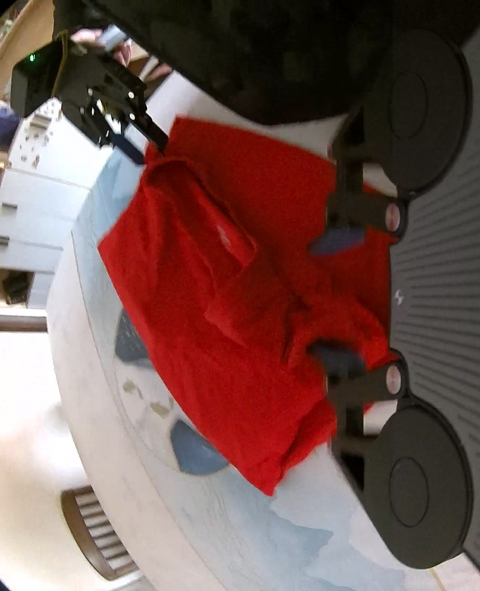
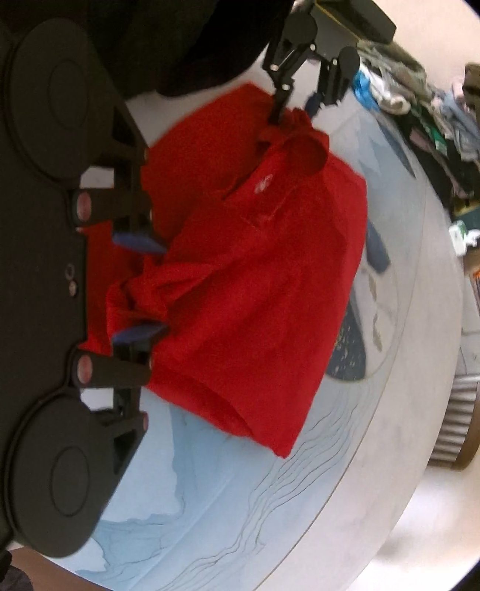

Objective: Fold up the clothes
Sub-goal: 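Lift the hem with both grippers and fold it toward the collar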

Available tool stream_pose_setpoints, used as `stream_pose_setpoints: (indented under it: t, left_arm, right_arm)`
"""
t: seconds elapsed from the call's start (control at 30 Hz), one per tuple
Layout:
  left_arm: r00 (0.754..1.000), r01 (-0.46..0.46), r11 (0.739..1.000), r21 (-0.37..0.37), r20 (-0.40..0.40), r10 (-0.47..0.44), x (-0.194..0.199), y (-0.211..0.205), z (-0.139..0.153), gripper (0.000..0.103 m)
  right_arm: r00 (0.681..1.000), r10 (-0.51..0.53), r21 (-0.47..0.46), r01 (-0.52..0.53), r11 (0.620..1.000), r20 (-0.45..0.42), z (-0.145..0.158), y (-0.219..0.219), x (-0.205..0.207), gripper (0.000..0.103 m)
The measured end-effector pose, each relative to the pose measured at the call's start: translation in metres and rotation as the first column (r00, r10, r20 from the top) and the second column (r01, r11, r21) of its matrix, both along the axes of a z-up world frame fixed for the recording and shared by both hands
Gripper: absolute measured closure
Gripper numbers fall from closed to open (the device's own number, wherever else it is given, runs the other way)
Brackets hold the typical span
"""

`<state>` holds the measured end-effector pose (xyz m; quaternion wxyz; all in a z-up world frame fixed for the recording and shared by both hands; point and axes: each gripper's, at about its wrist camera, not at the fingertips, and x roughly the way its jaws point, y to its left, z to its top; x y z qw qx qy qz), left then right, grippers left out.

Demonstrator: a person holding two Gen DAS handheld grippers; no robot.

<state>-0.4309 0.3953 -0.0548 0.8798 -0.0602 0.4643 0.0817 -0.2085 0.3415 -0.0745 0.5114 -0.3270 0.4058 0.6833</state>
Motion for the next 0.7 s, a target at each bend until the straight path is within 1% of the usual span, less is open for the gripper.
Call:
stream_pose_setpoints:
  t: [0.1,0.13,0.2,0.3,0.37,0.43,0.5,0.53,0.63,0.67,0.7]
  left_arm:
    - [1.0,0.024,1.0,0.008,0.006,-0.024,0.002,-0.008,0.008,0.037]
    - [0.999,0.031,0.999,0.013,0.01,-0.031,0.005,-0.009,0.009,0.037]
    - [0.999,0.043,0.999,0.025,0.023,-0.043,0.014,-0.011,0.007,0.037]
    - [0.997,0.065,0.998,0.017,0.034,-0.066,0.026,-0.016,0.002,0.037]
    - [0.997,0.078,0.996,-0.038,0.025,-0.077,0.032,-0.015,-0.002,0.037]
    - [0.995,0.094,0.989,-0.11,-0.004,-0.095,0.033,-0.015,-0.005,0.037]
    - [0.991,0.121,0.976,-0.182,-0.042,-0.131,0.024,-0.019,-0.007,0.037]
    - [0.987,0.133,0.969,-0.207,-0.062,-0.148,0.016,-0.023,-0.007,0.037]
    - [0.98,0.114,0.959,-0.258,-0.131,-0.151,-0.009,-0.027,-0.009,0.037]
    - [0.978,0.101,0.958,-0.267,-0.152,-0.145,-0.015,-0.027,-0.008,0.037]
    - [0.978,0.092,0.962,-0.258,-0.156,-0.135,-0.02,-0.028,-0.005,0.037]
  right_arm:
    - [0.999,0.05,0.046,-0.05,0.998,-0.007,0.012,-0.001,-0.006,0.0]
    - [0.998,0.065,0.056,-0.064,0.996,-0.022,0.015,0.001,-0.008,0.0]
    - [0.995,0.091,0.08,-0.087,0.993,-0.05,0.02,0.007,-0.014,0.0]
    - [0.993,0.102,0.098,-0.095,0.991,-0.063,0.019,0.015,-0.02,0.0]
    - [0.992,0.078,0.097,-0.068,0.993,-0.096,0.015,0.022,-0.02,0.0]
    - [0.991,0.058,0.07,-0.049,0.996,-0.122,0.006,0.03,-0.02,0.0]
    - [0.992,0.054,0.034,-0.05,0.998,-0.118,-0.004,0.033,-0.022,0.0]
    - [0.991,0.06,0.014,-0.058,0.998,-0.12,-0.008,0.031,-0.023,0.0]
    - [0.988,0.093,-0.019,-0.096,0.995,-0.122,-0.014,0.018,-0.025,0.0]
    - [0.988,0.102,-0.031,-0.106,0.994,-0.113,-0.015,0.012,-0.025,0.0]
    - [0.988,0.107,-0.046,-0.113,0.993,-0.107,-0.017,0.007,-0.025,0.0]
